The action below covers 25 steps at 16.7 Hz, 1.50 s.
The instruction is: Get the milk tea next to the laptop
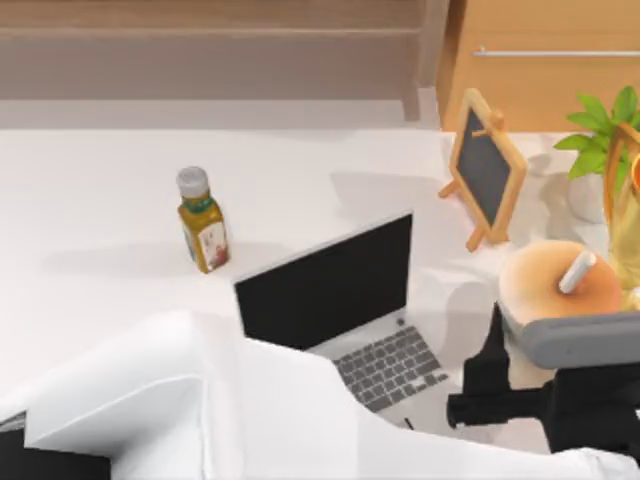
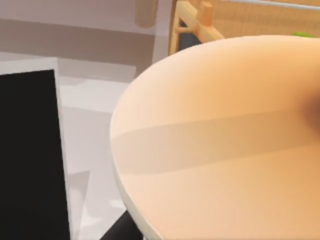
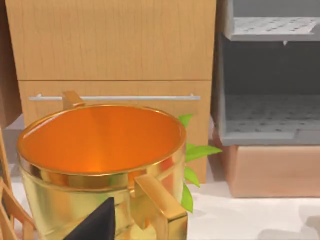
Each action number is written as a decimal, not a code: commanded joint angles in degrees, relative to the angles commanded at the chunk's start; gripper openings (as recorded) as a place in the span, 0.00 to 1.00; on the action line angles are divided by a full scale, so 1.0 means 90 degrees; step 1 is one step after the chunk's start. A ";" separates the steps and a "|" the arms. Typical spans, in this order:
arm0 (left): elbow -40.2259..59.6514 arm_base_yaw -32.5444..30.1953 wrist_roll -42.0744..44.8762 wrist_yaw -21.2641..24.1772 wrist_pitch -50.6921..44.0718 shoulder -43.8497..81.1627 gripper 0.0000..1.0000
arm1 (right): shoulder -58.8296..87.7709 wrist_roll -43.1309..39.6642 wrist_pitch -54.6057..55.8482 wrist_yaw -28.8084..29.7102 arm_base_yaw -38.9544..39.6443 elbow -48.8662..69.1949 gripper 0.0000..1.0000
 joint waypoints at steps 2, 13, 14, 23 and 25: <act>-0.0038 -0.0064 0.0031 0.0008 -0.0054 0.0060 0.00 | 0.0000 0.0000 0.0000 0.0000 0.0000 0.0000 1.00; -0.0234 -0.0123 0.0082 0.0118 -0.0210 0.0309 0.23 | 0.0000 0.0000 0.0000 0.0000 0.0000 0.0000 1.00; -0.0234 -0.0123 0.0082 0.0118 -0.0210 0.0309 0.30 | 0.0000 0.0000 0.0000 0.0000 0.0000 0.0000 1.00; -0.0234 -0.0123 0.0082 0.0118 -0.0210 0.0309 0.98 | 0.0000 0.0000 0.0000 0.0000 0.0000 0.0000 1.00; -0.0234 -0.0123 0.0082 0.0118 -0.0210 0.0309 1.00 | 0.0000 0.0000 0.0000 0.0000 0.0000 0.0000 1.00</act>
